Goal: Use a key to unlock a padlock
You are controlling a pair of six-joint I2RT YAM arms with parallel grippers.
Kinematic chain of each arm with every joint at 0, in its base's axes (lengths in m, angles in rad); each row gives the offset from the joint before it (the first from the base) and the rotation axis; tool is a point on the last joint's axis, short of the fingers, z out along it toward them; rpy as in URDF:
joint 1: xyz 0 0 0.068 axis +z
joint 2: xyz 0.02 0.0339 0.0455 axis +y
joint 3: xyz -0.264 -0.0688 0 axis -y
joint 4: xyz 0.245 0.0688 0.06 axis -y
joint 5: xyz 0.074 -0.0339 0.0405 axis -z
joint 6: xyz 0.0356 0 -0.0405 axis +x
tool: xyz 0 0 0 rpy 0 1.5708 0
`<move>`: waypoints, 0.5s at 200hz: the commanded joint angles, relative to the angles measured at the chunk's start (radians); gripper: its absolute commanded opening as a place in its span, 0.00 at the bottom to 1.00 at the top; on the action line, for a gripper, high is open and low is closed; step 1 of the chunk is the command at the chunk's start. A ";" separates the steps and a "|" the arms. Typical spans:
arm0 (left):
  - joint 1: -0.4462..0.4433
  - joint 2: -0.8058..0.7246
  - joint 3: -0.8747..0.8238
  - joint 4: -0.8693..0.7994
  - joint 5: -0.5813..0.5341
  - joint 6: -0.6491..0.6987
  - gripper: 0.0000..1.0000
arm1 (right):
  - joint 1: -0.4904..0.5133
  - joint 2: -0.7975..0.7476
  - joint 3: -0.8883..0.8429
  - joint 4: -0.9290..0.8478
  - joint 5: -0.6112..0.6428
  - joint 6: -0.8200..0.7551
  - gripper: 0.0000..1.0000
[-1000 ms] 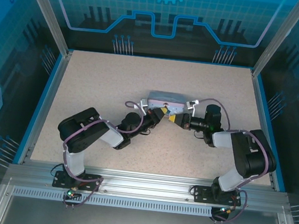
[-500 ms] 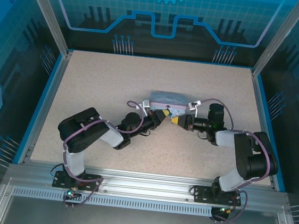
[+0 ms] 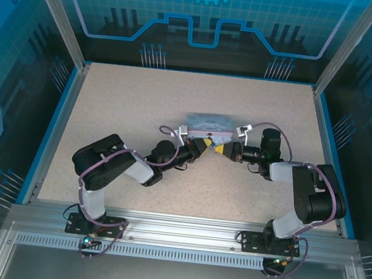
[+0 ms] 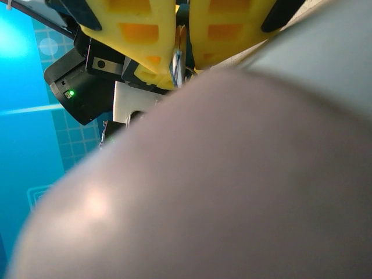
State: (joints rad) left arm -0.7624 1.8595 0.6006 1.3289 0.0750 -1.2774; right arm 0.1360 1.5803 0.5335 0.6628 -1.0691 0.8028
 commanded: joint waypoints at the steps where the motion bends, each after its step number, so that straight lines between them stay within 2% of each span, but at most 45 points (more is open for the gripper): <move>1: -0.089 -0.013 0.004 0.071 0.235 0.016 0.00 | -0.033 0.013 0.053 0.099 0.140 -0.005 0.04; 46: -0.089 -0.007 0.013 0.070 0.232 0.015 0.00 | -0.029 0.025 0.033 0.145 0.145 0.017 0.03; 100: -0.094 0.039 0.020 0.070 0.231 0.024 0.00 | 0.024 0.033 0.055 0.204 0.181 0.060 0.04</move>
State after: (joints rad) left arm -0.7624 1.8755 0.6048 1.3380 0.0612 -1.2770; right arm 0.1417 1.6016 0.5331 0.7174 -1.0588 0.8352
